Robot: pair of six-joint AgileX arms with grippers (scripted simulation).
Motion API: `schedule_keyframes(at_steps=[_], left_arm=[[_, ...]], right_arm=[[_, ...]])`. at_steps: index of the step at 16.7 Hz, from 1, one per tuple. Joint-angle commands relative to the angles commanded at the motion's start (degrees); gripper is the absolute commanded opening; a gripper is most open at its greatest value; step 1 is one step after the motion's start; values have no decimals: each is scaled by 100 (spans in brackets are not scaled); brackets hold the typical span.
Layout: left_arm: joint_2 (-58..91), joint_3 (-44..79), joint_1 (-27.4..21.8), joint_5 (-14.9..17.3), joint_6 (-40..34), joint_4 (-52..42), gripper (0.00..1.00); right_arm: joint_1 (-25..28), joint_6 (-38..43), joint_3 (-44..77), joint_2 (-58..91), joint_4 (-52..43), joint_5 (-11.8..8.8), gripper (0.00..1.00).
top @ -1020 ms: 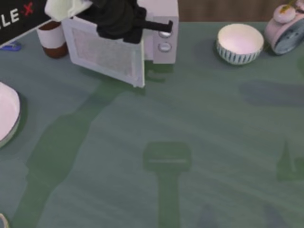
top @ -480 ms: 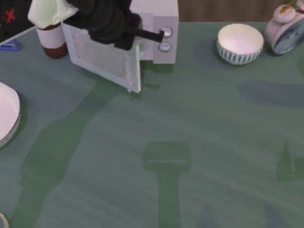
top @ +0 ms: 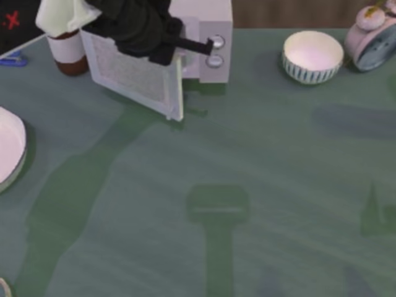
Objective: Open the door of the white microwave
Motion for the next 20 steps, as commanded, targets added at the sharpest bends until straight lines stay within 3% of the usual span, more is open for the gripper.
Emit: schedule_keyframes(at_steps=[16, 20], left_arm=[[-259, 392, 2, -12, 13, 53, 0], [-309, 49, 79, 148, 282, 81, 0]], right_arm=[[0, 0, 0, 0, 0, 0, 100], [0, 0, 0, 0, 0, 0, 100]])
